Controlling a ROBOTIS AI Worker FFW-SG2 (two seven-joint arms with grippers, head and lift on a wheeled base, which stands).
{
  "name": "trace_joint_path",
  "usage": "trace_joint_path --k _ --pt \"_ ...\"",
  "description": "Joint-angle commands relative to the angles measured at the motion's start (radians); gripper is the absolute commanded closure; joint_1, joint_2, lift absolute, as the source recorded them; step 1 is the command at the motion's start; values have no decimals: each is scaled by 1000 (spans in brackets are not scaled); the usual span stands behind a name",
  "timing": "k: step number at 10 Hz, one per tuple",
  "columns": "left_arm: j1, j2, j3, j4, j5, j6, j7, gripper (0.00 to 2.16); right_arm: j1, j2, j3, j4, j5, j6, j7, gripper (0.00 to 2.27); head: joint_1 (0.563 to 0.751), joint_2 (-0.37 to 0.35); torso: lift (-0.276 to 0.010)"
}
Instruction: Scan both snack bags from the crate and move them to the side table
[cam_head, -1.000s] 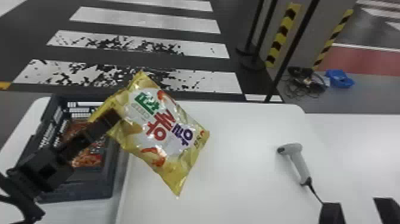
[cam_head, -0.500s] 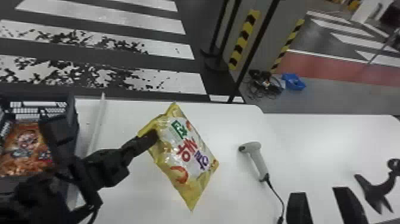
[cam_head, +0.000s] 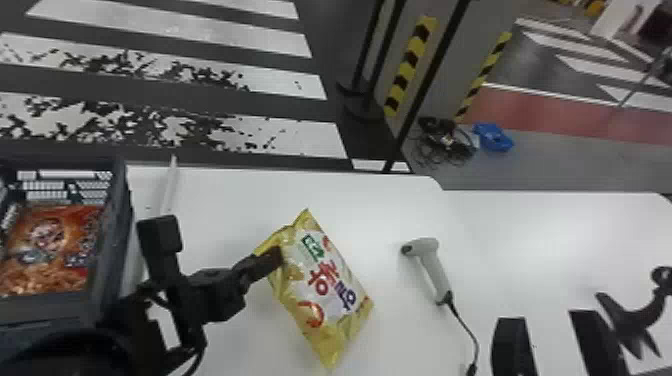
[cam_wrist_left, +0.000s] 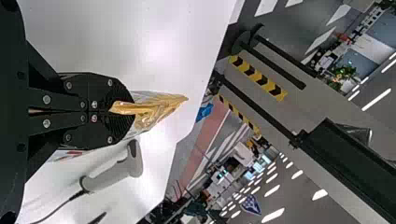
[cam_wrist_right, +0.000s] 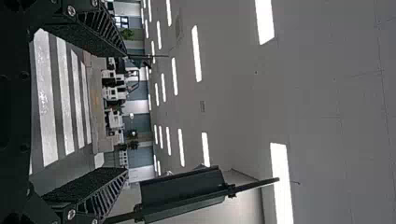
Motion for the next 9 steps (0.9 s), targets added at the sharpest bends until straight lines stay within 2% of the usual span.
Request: trace_joint_path --k 1,3,4,5,6,7,8,9 --pt "-26 -3 -14 69 -21 -22 -1 1889 -3 -4 0 0 -2 3 0 120 695 -350 -95" --pt "-58 -3 -44 123 -56 -25 -1 1882 -6 -5 3 0 -2 6 0 120 695 -350 -95" --pt "-69 -3 -66 129 -70 -10 13 1609 -7 -5 3 2 -2 6 0 120 695 -350 -95" --pt "-74 -3 -84 115 -76 67 66 768 -7 -5 3 2 -2 6 0 120 695 -350 -95" --pt "-74 -3 -92 95 -96 91 79 -2 -7 -5 3 0 -2 3 0 120 695 -350 -95" --pt "-48 -3 -101 28 -119 110 89 -2 -9 -7 4 0 -2 6 0 120 695 -350 -95" --pt "3 -3 -112 -90 -199 103 140 29 -14 -7 8 0 0 12 0 120 695 -350 -95" --pt "34 -3 -101 -201 -221 107 166 29 -17 -7 11 2 0 21 2 120 695 -350 -95"
